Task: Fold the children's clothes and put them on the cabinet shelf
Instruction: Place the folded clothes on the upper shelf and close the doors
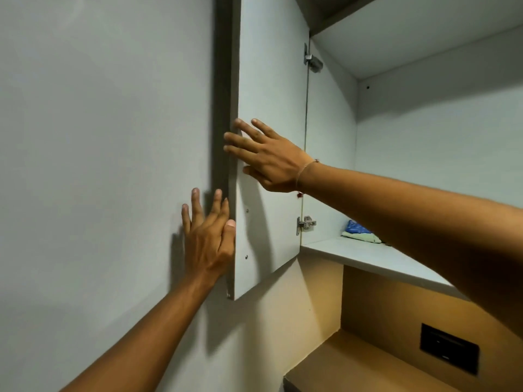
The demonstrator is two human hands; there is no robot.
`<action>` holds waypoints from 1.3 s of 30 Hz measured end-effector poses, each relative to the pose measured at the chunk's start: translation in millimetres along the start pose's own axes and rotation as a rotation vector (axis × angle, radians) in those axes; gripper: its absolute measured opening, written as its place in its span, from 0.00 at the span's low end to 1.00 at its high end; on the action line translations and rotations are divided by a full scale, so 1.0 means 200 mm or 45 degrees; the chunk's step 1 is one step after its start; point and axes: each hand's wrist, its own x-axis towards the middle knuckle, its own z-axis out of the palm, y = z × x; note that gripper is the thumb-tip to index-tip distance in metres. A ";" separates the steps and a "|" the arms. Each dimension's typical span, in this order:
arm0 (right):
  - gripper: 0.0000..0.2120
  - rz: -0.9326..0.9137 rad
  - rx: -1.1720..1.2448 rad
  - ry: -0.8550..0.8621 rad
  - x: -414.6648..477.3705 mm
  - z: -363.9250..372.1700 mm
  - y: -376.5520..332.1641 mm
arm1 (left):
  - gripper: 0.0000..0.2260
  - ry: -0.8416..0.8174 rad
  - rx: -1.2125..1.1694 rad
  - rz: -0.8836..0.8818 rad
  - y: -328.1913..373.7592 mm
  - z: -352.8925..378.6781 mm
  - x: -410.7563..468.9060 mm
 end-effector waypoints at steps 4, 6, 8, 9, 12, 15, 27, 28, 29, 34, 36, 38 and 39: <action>0.27 0.105 -0.053 0.064 -0.35 -0.07 0.13 | 0.23 -0.024 -0.182 0.285 0.21 0.07 0.02; 0.27 0.168 -0.082 0.056 -0.55 -0.10 0.22 | 0.22 -0.110 -0.186 0.372 0.35 0.16 0.05; 0.27 0.258 -0.116 0.033 -0.75 -0.12 0.29 | 0.24 -0.255 -0.235 0.361 0.50 0.28 0.10; 0.27 0.313 -0.138 0.008 -0.84 -0.13 0.32 | 0.25 -0.341 -0.300 0.336 0.59 0.35 0.12; 0.29 0.526 -0.199 -0.174 -1.08 -0.12 0.41 | 0.26 -0.567 -0.503 0.287 0.81 0.59 0.15; 0.31 0.656 -0.276 -0.366 -1.24 -0.04 0.50 | 0.26 -0.637 -0.486 0.275 0.91 0.85 0.20; 0.32 0.824 -0.386 -0.644 -1.48 0.20 0.72 | 0.31 -0.510 -0.289 0.408 1.07 1.39 0.25; 0.32 0.833 -0.384 -0.644 -1.48 0.22 0.73 | 0.31 -0.505 -0.302 0.419 1.06 1.41 0.24; 0.32 0.838 -0.386 -0.644 -1.48 0.23 0.73 | 0.31 -0.495 -0.318 0.430 1.06 1.43 0.24; 0.32 0.869 -0.395 -0.675 -1.47 0.23 0.72 | 0.31 -0.462 -0.352 0.461 1.04 1.47 0.25; 0.32 0.897 -0.412 -0.704 -1.46 0.22 0.71 | 0.31 -0.454 -0.340 0.492 1.03 1.46 0.26; 0.31 0.923 -0.413 -0.746 -1.44 0.20 0.70 | 0.31 -0.433 -0.349 0.543 1.00 1.45 0.28; 0.31 0.930 -0.408 -0.767 -1.43 0.18 0.69 | 0.29 -0.409 -0.359 0.577 0.98 1.44 0.29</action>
